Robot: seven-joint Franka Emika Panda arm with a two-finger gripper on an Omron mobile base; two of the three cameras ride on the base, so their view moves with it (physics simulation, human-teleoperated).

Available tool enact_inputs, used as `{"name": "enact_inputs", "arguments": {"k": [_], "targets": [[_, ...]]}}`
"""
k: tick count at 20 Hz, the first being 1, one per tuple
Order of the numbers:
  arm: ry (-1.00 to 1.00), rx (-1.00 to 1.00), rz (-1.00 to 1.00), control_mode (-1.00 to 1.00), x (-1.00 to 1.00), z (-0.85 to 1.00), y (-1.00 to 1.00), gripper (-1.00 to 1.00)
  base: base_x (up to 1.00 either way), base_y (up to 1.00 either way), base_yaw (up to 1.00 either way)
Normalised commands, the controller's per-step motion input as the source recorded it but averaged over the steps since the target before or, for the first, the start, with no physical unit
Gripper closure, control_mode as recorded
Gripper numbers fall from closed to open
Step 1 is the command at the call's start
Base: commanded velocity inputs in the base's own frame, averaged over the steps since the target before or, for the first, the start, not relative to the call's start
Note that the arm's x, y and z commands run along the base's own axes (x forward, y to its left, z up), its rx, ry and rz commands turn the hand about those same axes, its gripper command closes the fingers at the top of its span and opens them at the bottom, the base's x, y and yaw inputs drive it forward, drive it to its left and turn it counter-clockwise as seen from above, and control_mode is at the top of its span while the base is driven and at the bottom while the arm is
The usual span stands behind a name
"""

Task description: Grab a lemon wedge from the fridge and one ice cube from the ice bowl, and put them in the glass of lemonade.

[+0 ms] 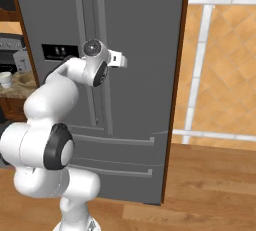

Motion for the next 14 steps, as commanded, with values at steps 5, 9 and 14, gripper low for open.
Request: {"name": "enact_inputs", "arguments": {"k": [5,9,14], "targets": [[0.00,0.02,0.00,-1.00,-0.65,0.14,-0.53,1.00,0.00,0.00,0.00],[0.00,0.02,-0.01,-1.00,-0.65,0.10,-0.52,1.00,0.00,0.00,0.00],[0.00,0.01,-0.01,-1.00,-0.60,0.10,-0.52,1.00,0.00,0.00,0.00]]}}
